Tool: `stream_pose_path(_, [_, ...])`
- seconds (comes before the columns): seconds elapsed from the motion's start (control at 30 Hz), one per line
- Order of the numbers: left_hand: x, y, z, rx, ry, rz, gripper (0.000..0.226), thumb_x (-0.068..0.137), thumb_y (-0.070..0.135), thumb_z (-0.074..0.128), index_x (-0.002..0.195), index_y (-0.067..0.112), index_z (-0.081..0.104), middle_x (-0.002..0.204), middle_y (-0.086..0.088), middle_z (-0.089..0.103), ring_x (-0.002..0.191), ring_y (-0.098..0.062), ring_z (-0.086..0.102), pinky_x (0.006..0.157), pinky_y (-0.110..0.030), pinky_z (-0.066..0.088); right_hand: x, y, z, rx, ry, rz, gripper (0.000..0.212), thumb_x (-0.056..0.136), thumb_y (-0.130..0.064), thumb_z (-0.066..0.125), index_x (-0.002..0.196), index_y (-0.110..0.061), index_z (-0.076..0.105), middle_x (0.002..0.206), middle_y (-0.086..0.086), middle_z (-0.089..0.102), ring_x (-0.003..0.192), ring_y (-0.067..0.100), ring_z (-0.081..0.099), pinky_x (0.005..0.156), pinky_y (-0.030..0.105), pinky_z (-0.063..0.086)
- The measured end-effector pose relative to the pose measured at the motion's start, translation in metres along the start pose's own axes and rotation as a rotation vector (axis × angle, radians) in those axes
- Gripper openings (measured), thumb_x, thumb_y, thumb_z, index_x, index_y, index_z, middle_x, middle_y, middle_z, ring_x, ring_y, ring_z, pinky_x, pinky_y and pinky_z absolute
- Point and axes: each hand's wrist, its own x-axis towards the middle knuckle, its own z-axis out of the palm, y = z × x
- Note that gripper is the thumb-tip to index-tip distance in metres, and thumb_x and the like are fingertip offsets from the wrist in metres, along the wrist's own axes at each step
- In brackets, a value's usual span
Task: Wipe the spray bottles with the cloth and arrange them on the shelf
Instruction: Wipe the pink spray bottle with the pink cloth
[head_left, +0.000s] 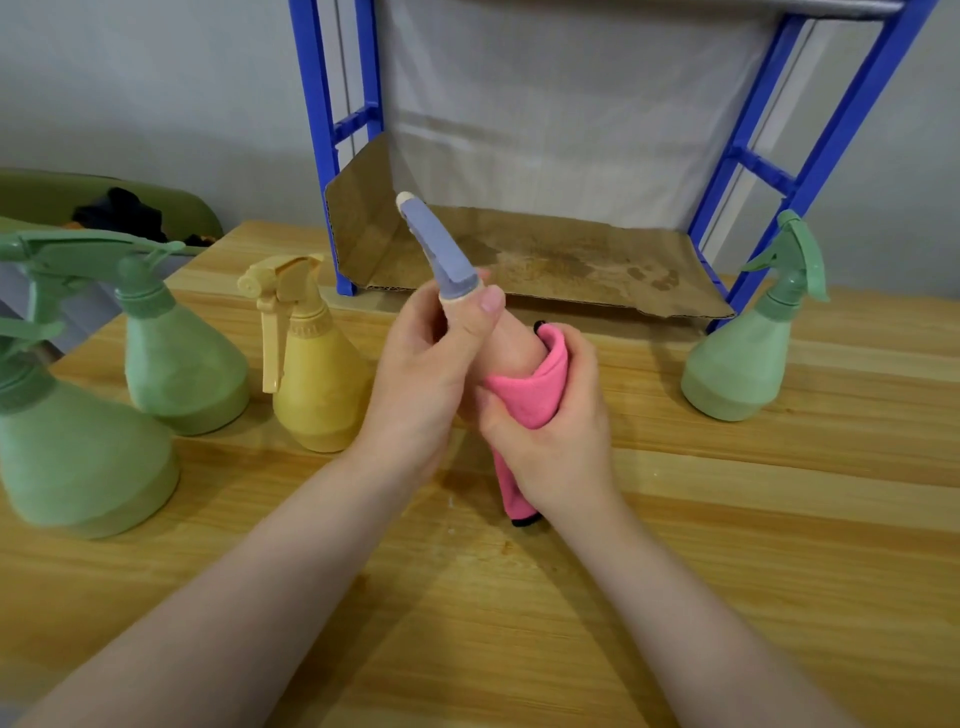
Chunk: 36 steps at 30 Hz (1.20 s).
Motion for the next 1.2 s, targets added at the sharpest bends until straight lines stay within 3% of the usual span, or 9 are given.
stream_pose_path(0.17, [0.003,-0.005,-0.005,-0.073,0.052,0.053,0.029,0.076,0.027,0.082,0.090,0.016,0.059,0.091,0.000,0.066,0.087,-0.013,0.063,0.082,-0.034,0.054,0.002,-0.001,-0.003,-0.084,-0.104,-0.068,0.083,0.067,-0.061,0.069,0.137,-0.028,0.038,0.129,-0.013,0.050,0.117,-0.005,0.049,0.090,0.006,0.040])
stream_pose_path(0.3, [0.003,-0.004,-0.008,-0.056,-0.119,0.068,0.023,0.077,0.018,0.076,0.094,0.011,0.064,0.096,-0.007,0.068,0.092,-0.021,0.063,0.086,-0.033,0.054,0.005,-0.009,-0.013,-0.072,-0.174,-0.122,0.074,0.071,-0.055,0.072,0.134,-0.025,0.045,0.125,-0.013,0.057,0.114,0.000,0.055,0.092,0.018,0.047])
stream_pose_path(0.4, [0.001,-0.003,-0.008,0.006,-0.315,0.035,0.029,0.072,0.020,0.075,0.098,0.009,0.066,0.098,0.001,0.071,0.094,-0.014,0.065,0.085,-0.025,0.054,0.007,-0.019,-0.020,-0.069,-0.212,-0.119,0.059,0.071,-0.049,0.072,0.124,-0.037,0.048,0.114,-0.021,0.062,0.106,-0.007,0.058,0.083,0.010,0.045])
stream_pose_path(0.53, [0.004,-0.006,-0.009,0.101,-0.407,0.001,0.021,0.072,0.020,0.075,0.093,0.016,0.073,0.124,-0.003,0.068,0.125,-0.020,0.057,0.108,-0.038,0.043,0.011,-0.021,-0.023,-0.046,-0.268,-0.069,0.040,0.069,-0.036,0.072,0.101,-0.042,0.049,0.093,-0.020,0.066,0.088,-0.001,0.063,0.072,0.020,0.051])
stream_pose_path(0.7, [0.000,-0.006,-0.005,0.167,-0.354,-0.027,0.028,0.083,0.014,0.073,0.110,0.012,0.070,0.105,0.001,0.073,0.100,-0.010,0.067,0.088,-0.022,0.051,0.012,-0.010,-0.018,0.012,-0.275,-0.037,0.040,0.076,-0.026,0.075,0.103,-0.044,0.051,0.098,-0.021,0.067,0.088,0.001,0.065,0.076,0.025,0.054])
stream_pose_path(0.8, [-0.005,-0.008,0.000,0.188,-0.221,-0.010,0.029,0.085,0.023,0.066,0.111,0.011,0.068,0.091,0.005,0.073,0.088,-0.007,0.068,0.079,-0.021,0.053,0.014,-0.001,-0.018,0.044,-0.334,0.012,0.045,0.078,-0.039,0.077,0.114,-0.046,0.049,0.109,-0.014,0.068,0.099,0.001,0.065,0.085,0.031,0.055])
stream_pose_path(0.9, [0.001,-0.005,-0.004,0.068,-0.082,-0.015,0.030,0.083,0.029,0.064,0.108,0.012,0.068,0.097,0.001,0.071,0.092,-0.012,0.066,0.092,-0.036,0.053,0.013,0.002,-0.018,0.056,-0.379,0.039,0.067,0.071,-0.052,0.080,0.125,-0.041,0.042,0.117,-0.020,0.060,0.103,-0.009,0.059,0.081,0.011,0.048])
stream_pose_path(1.0, [0.009,0.006,-0.012,-0.130,0.020,0.043,0.024,0.082,0.032,0.063,0.097,0.014,0.068,0.105,0.004,0.074,0.097,-0.008,0.066,0.097,-0.036,0.052,0.011,0.002,-0.016,0.124,-0.368,0.048,0.085,0.065,-0.058,0.076,0.134,-0.039,0.030,0.128,-0.027,0.047,0.111,-0.019,0.049,0.085,0.003,0.041])
stream_pose_path(1.2, [0.012,0.019,-0.017,-0.290,0.063,0.042,0.032,0.094,0.038,0.051,0.105,0.015,0.071,0.115,0.000,0.071,0.121,-0.016,0.061,0.101,-0.041,0.051,0.004,0.001,-0.013,0.249,-0.370,0.034,0.087,0.065,-0.050,0.074,0.137,-0.038,0.025,0.132,-0.025,0.046,0.121,-0.013,0.048,0.095,0.012,0.044])
